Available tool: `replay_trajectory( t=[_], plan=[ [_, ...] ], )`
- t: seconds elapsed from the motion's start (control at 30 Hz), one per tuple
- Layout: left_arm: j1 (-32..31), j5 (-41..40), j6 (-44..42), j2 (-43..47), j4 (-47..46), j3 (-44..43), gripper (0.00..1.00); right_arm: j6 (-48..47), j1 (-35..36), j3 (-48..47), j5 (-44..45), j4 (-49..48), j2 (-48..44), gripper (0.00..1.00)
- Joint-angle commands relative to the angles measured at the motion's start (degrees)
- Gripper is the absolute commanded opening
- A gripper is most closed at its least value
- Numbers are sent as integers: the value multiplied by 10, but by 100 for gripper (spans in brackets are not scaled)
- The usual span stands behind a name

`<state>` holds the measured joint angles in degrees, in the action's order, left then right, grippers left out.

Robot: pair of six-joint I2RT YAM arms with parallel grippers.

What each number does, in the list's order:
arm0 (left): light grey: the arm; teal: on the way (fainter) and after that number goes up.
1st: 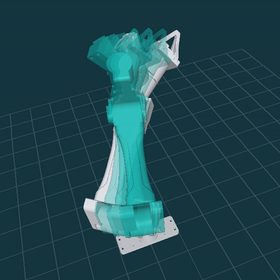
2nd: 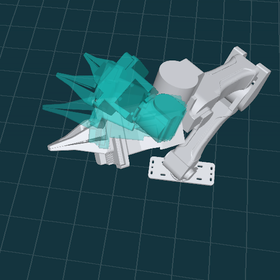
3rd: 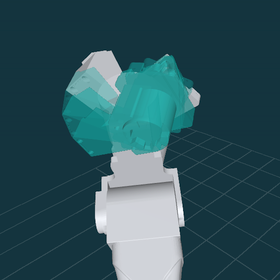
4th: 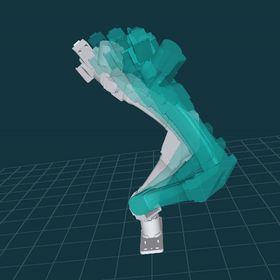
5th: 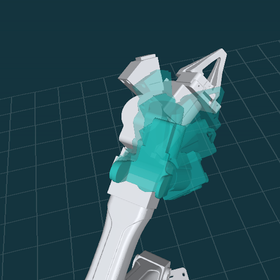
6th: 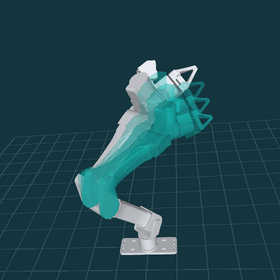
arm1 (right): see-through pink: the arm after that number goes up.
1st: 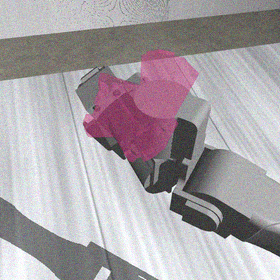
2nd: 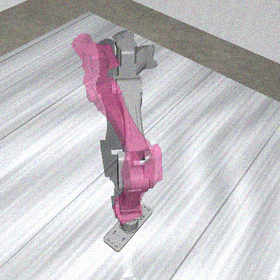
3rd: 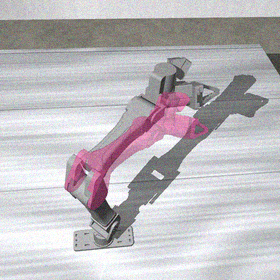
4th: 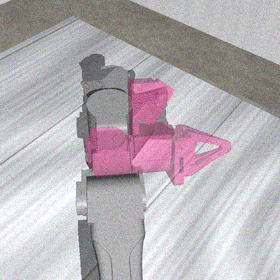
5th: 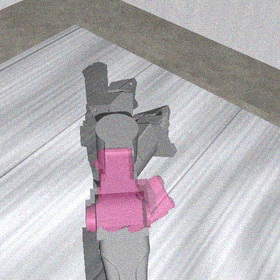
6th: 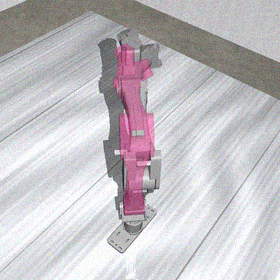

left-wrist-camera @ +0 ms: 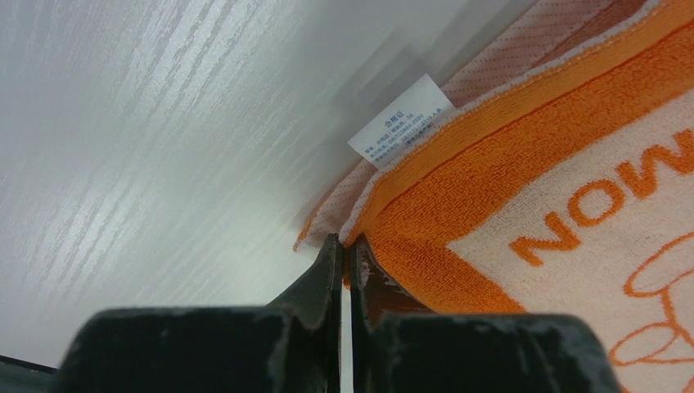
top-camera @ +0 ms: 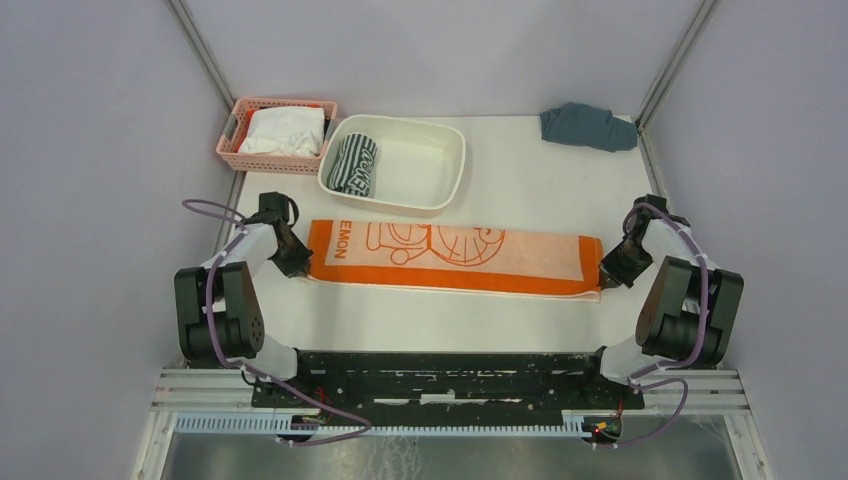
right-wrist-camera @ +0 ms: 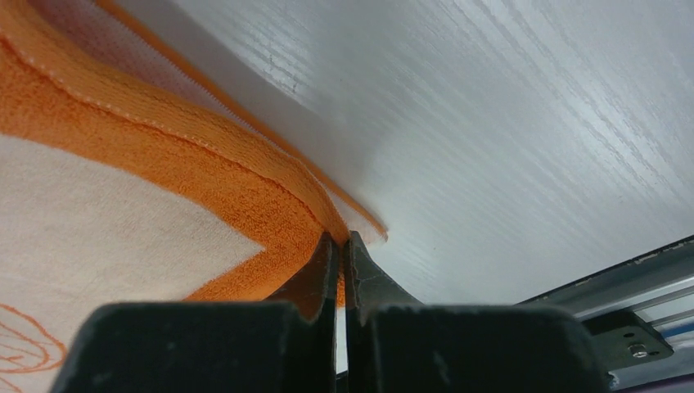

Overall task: Roll the towels
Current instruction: Fold the towel at the center of the board.

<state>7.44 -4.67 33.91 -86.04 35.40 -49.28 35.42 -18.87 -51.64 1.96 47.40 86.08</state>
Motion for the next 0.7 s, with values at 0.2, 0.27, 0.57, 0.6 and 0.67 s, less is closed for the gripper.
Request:
replay_trajectory(
  t=[0.2, 0.27, 0.57, 0.6, 0.67],
  plan=[
    [6, -47, -24, 7, 3, -11, 8, -19, -4, -8, 41, -7, 11, 16],
    [6, -44, -23, 11, 9, -14, 14, -21, -4, -9, 46, -1, 7, 21],
    [6, -32, -23, 67, 43, -35, 39, -30, -4, -31, 37, 42, -54, 38],
    [6, -36, -25, 75, 50, -40, 42, -31, -4, -35, 40, 48, -68, 40],
    [5, -43, -28, 91, 62, -51, 46, -32, -3, -42, 38, 54, -90, 45]
  ],
)
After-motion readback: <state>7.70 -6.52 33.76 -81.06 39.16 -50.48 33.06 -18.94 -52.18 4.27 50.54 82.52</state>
